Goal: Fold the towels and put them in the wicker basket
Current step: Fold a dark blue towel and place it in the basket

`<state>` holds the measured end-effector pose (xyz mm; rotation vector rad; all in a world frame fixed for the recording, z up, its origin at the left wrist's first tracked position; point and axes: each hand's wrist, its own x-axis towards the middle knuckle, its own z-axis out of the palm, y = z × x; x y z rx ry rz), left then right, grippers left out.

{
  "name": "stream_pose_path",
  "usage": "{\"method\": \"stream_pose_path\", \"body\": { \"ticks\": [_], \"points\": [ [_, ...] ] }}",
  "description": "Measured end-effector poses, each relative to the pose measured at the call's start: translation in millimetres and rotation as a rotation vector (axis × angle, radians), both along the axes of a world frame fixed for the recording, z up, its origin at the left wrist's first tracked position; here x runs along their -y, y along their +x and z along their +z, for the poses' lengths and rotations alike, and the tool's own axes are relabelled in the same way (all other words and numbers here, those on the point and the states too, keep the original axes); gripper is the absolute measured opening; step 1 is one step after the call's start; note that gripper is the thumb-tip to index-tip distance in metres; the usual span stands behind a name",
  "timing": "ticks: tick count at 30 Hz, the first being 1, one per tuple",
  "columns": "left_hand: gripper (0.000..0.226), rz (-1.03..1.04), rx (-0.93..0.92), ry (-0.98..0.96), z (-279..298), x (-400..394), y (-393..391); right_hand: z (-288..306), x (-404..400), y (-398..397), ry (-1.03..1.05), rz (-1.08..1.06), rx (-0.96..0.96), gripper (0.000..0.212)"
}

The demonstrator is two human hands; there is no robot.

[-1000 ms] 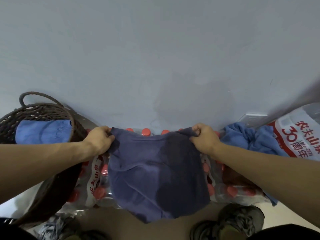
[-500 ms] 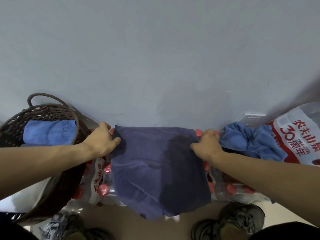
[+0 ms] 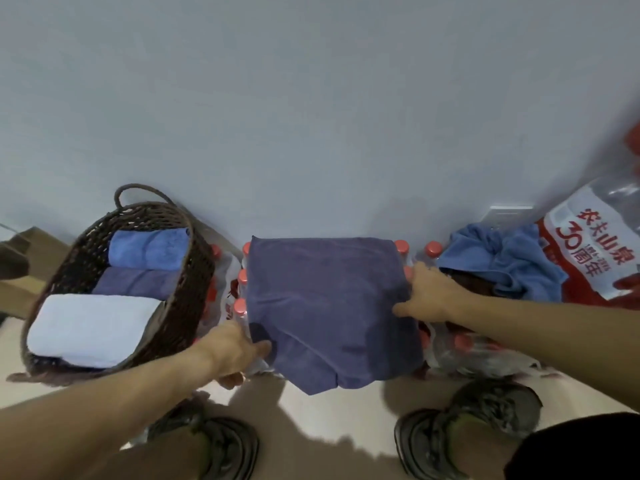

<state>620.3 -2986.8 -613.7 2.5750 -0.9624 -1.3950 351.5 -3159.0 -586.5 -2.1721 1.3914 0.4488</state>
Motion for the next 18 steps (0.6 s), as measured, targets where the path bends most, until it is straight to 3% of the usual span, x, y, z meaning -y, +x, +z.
{"method": "stream_pose_path", "body": {
  "ticks": [1, 5, 6, 8, 10, 13, 16, 18],
  "points": [
    [0.033, 0.084, 0.016, -0.104, -12, -9, -7, 8, -1, 0, 0.005, 0.055, -0.022, 0.018],
    [0.041, 0.491, 0.119, -0.461, -46, -31, -45, 26, -8, -3, 0.128, 0.132, -0.37, 0.021],
    [0.039, 0.572, 0.096, -0.485, -51, -32, -53, 23, -12, -4, 0.193, 0.143, -0.446, 0.026],
    [0.034, 0.731, 0.0, -0.48, -59, -31, -64, 12, -19, -3, 0.271, 0.087, -0.472, 0.056],
    [0.031, 0.89, -0.142, -0.451, -64, -25, -67, -4, -33, -3, 0.246, -0.047, -0.404, 0.068],
    [0.032, 1.04, -0.4, -0.402, -69, -21, -67, -36, -67, -7, 0.015, -0.317, -0.175, 0.044],
    [0.032, 0.897, -0.355, -0.369, -71, -26, -61, -53, -99, -14, -0.084, -0.613, 0.117, 0.008],
    [0.03, 0.776, -0.318, -0.352, -68, -33, -52, -57, -106, -20, -0.082, -0.727, 0.293, 0.021]
  ]
}}
